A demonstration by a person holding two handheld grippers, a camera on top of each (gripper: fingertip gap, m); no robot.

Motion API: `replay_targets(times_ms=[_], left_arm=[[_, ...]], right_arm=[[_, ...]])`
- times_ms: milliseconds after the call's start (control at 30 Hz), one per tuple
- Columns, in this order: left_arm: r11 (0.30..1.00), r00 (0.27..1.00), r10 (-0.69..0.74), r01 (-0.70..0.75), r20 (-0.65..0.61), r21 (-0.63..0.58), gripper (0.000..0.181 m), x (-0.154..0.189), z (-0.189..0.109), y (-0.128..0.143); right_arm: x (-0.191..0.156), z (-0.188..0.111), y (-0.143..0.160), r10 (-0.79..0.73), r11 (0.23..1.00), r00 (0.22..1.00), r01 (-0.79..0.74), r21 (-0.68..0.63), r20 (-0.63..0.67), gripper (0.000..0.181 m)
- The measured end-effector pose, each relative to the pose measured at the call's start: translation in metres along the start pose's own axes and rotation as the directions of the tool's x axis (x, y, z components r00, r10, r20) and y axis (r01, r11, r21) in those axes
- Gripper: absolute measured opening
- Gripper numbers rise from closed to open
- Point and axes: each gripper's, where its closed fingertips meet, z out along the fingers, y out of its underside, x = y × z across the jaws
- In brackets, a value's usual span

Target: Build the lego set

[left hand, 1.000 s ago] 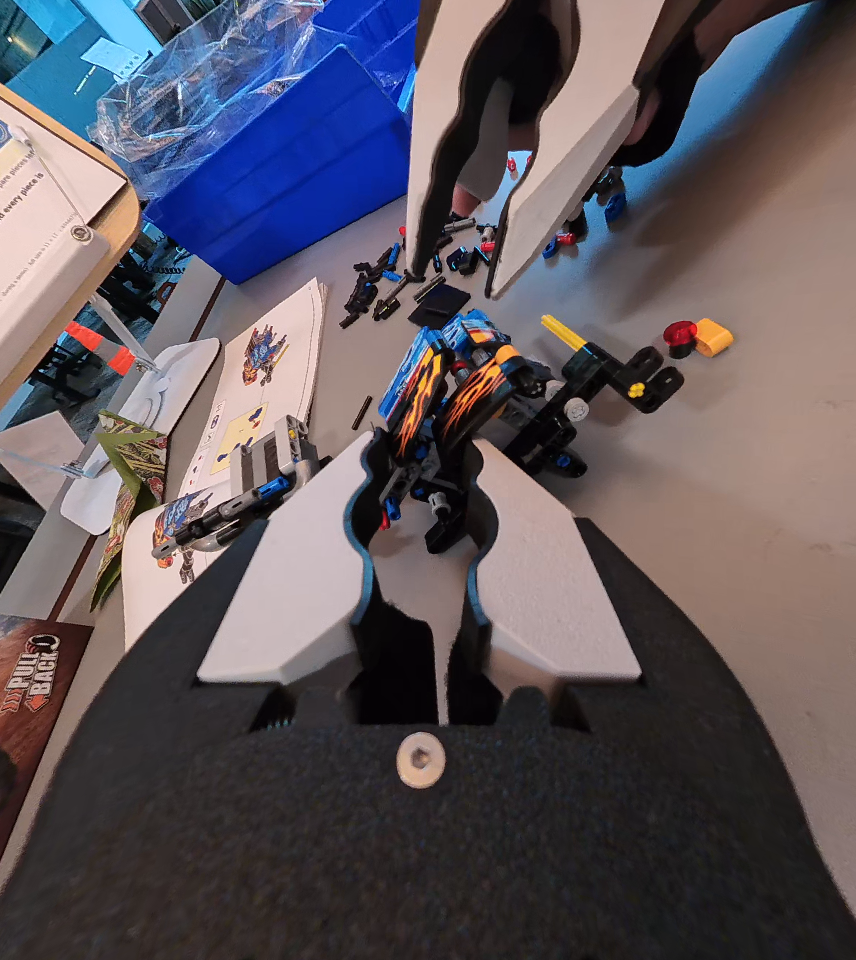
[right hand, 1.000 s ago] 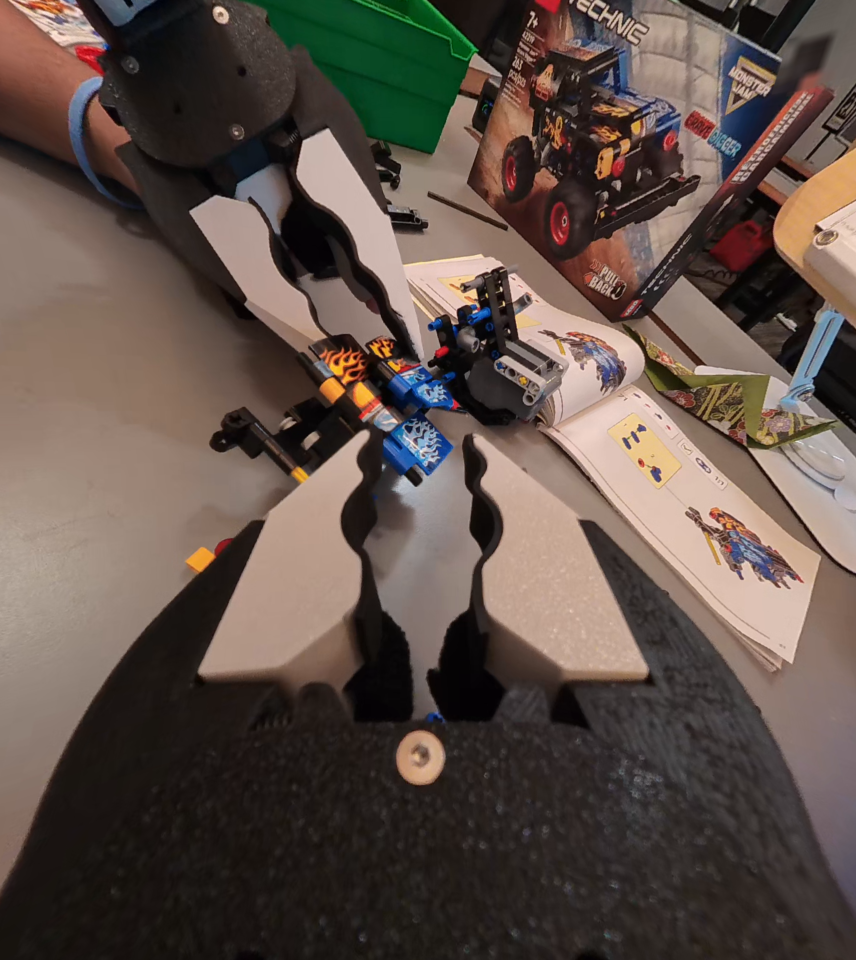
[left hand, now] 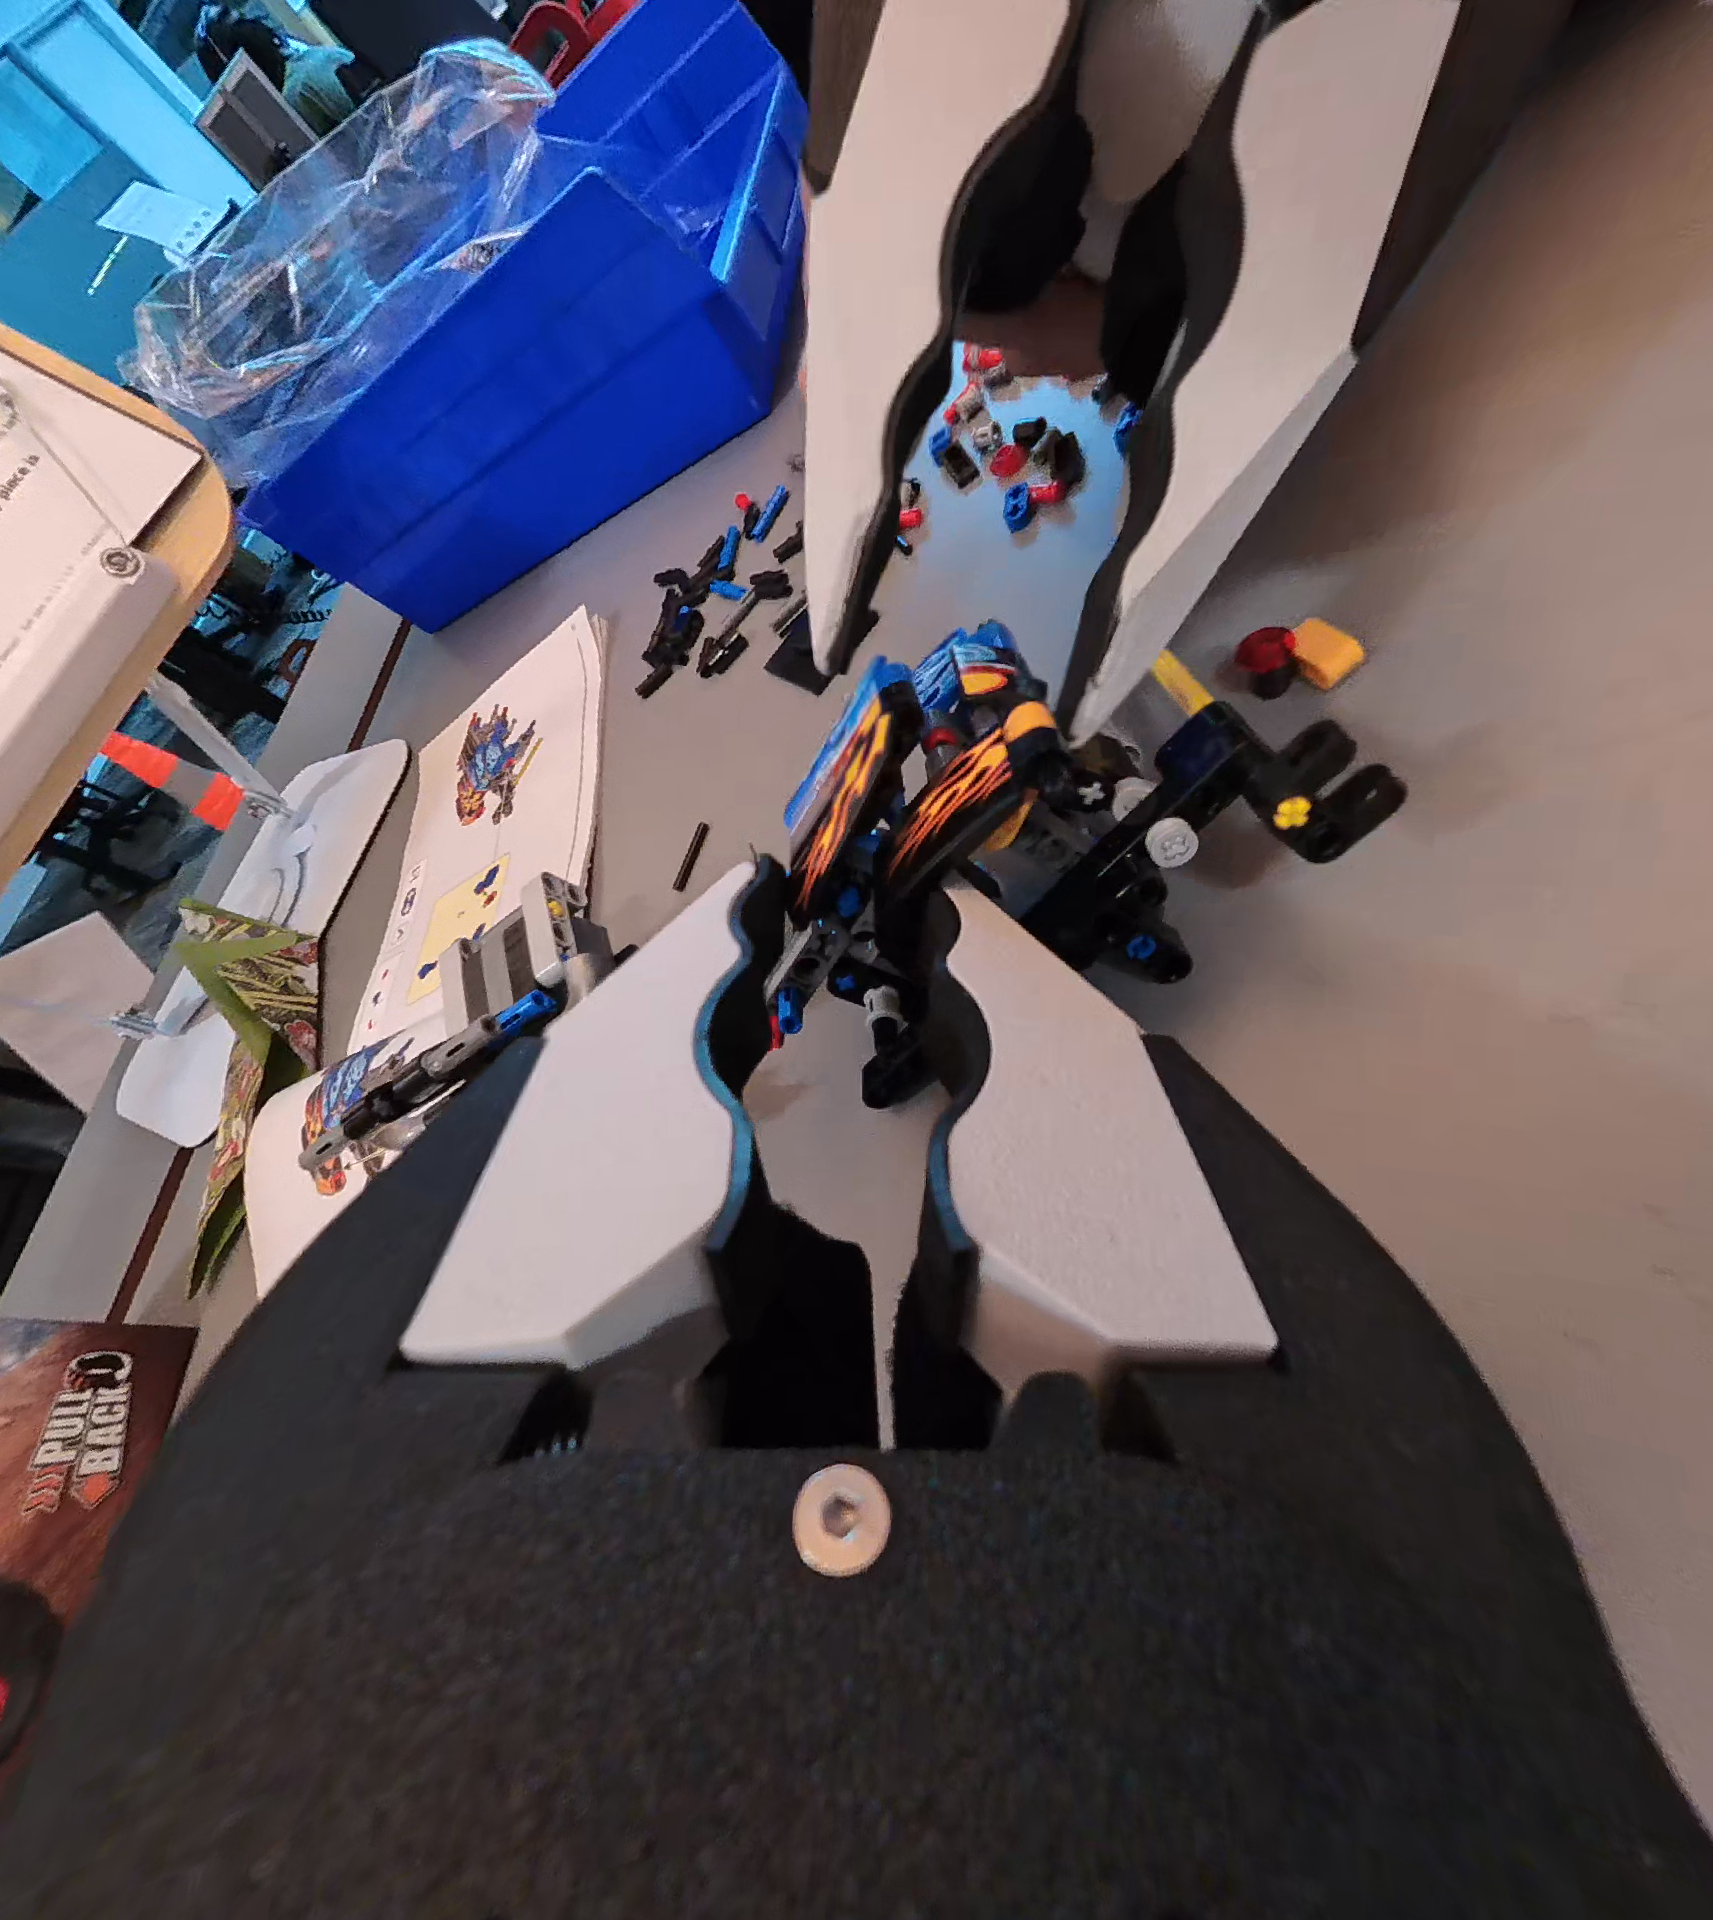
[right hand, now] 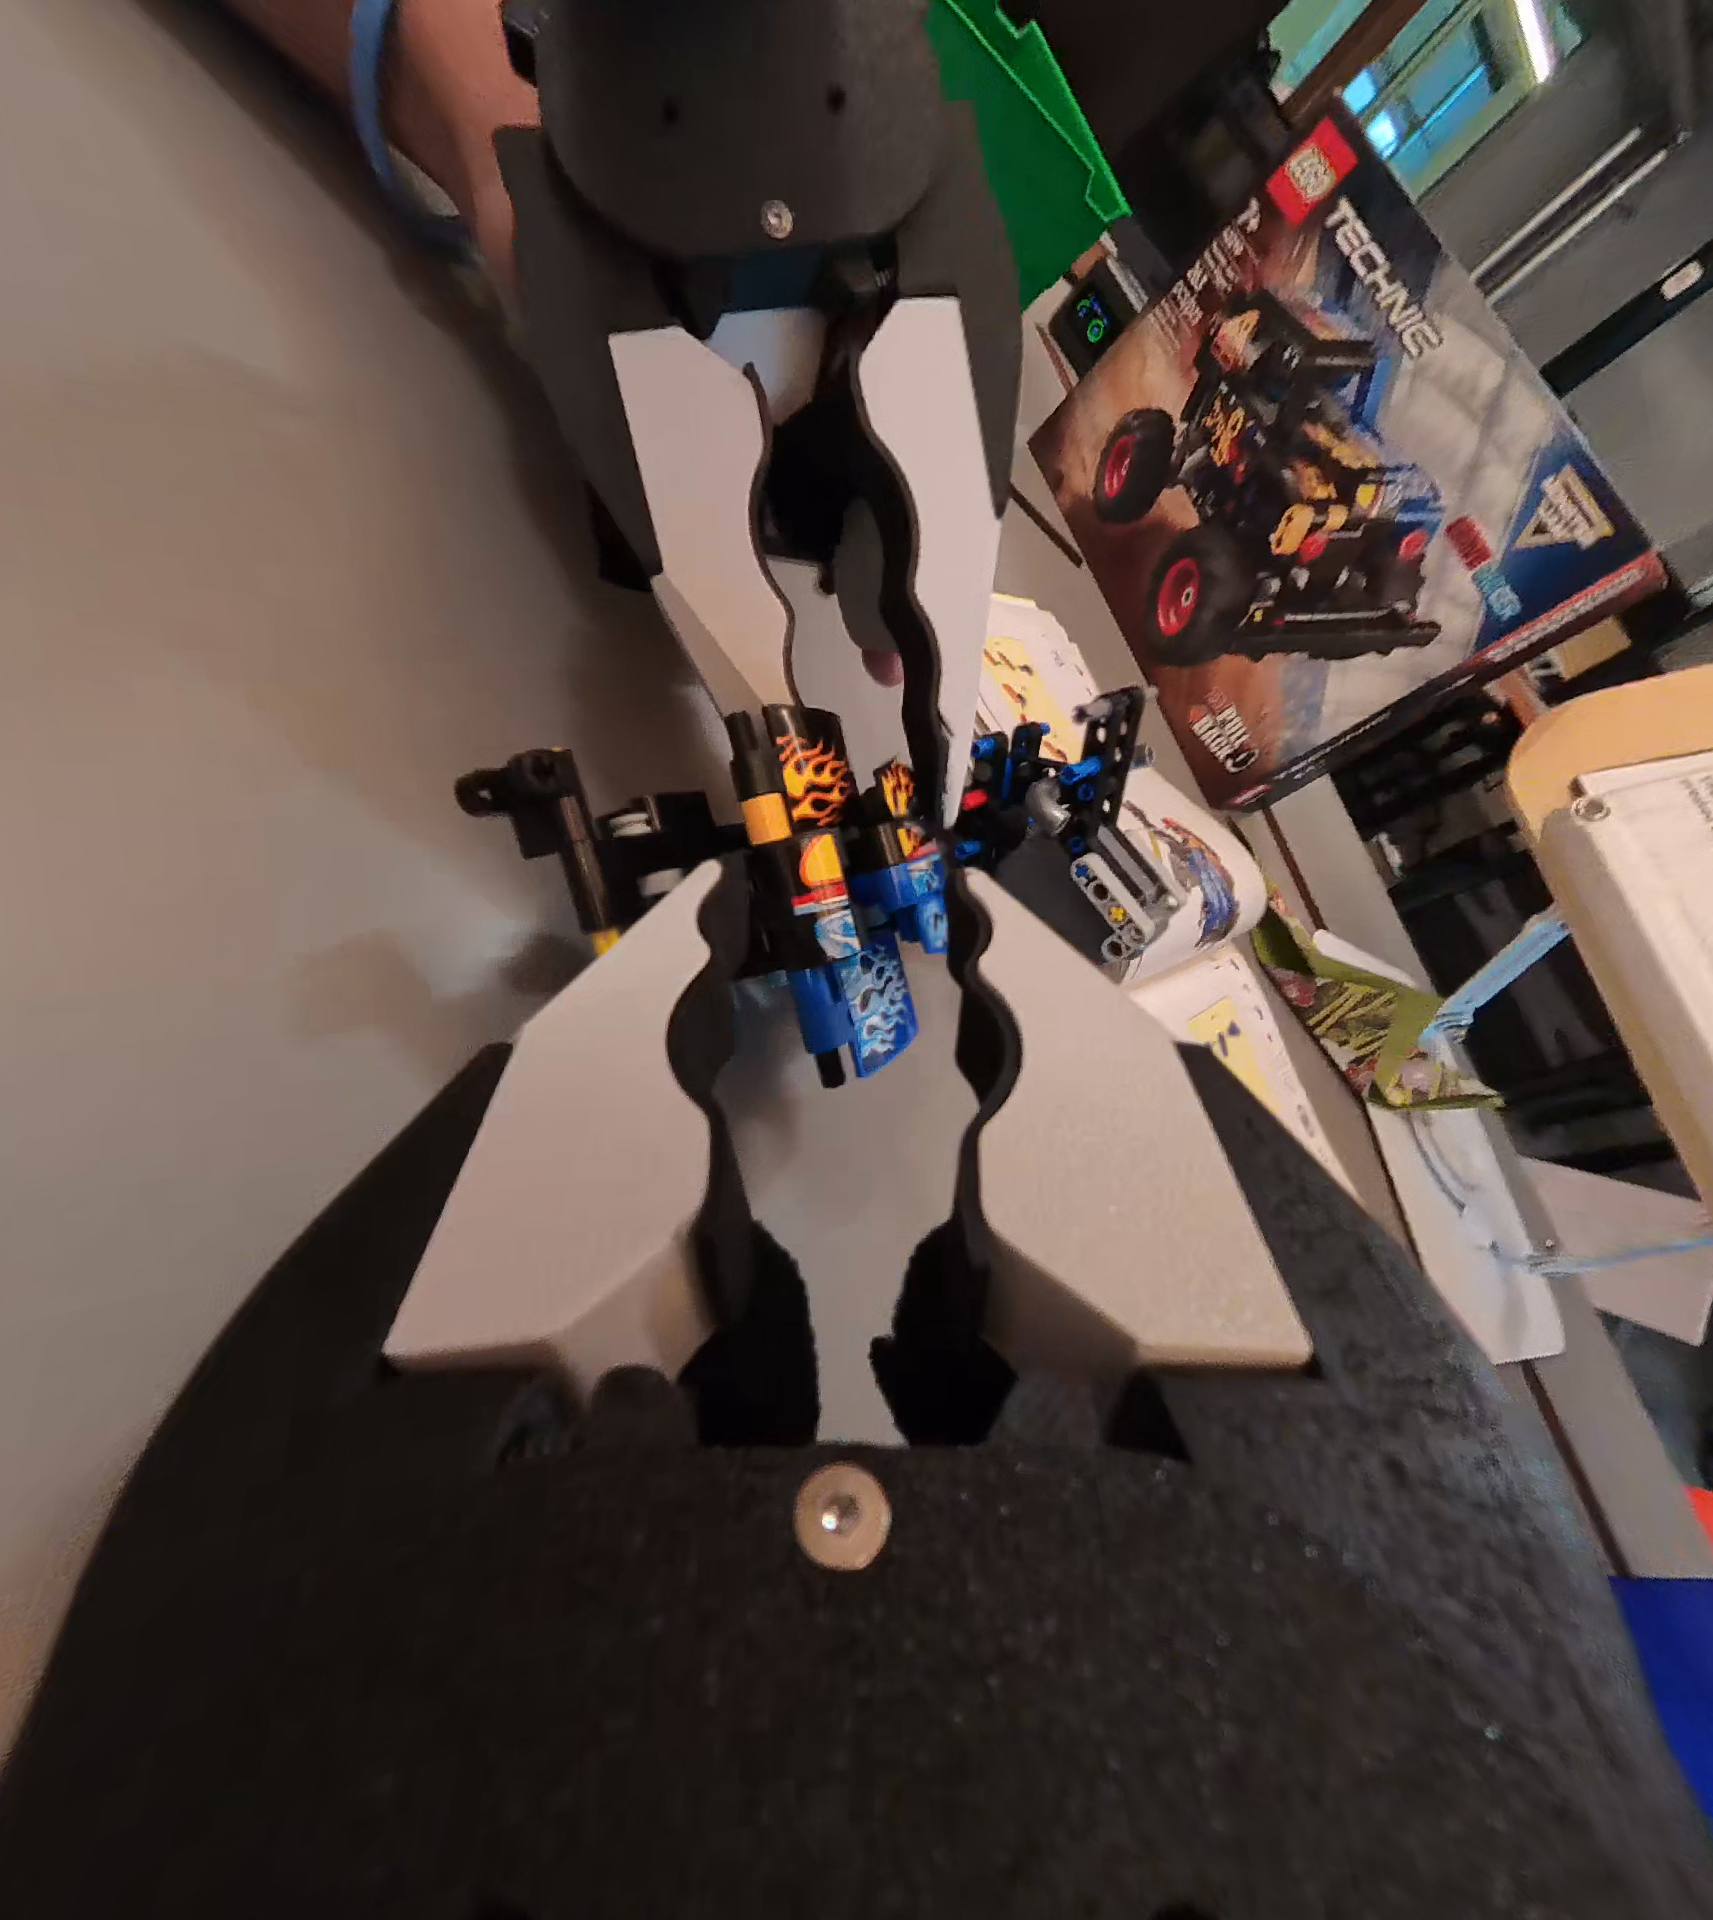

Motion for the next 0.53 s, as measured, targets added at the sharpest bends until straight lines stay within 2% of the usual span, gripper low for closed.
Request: replay_targets(times_ms=[167,533], left_arm=[[1.0,1.0,0.018,-0.018,0.015,-0.017,0.022,0.0006,0.0006,-0.0009],[0.999,0.999,0.048,-0.047,0.025,-0.019,0.022,0.0026,0.0013,-0.0007]], right_arm=[[-0.0028,-0.0015,-0.0004,-0.075,0.997,0.997,0.075,0.013,-0.016,0.029],[-0.004,-0.0011,0.0006,-0.029,0.999,0.999,0.029,0.032,0.019,0.024]])
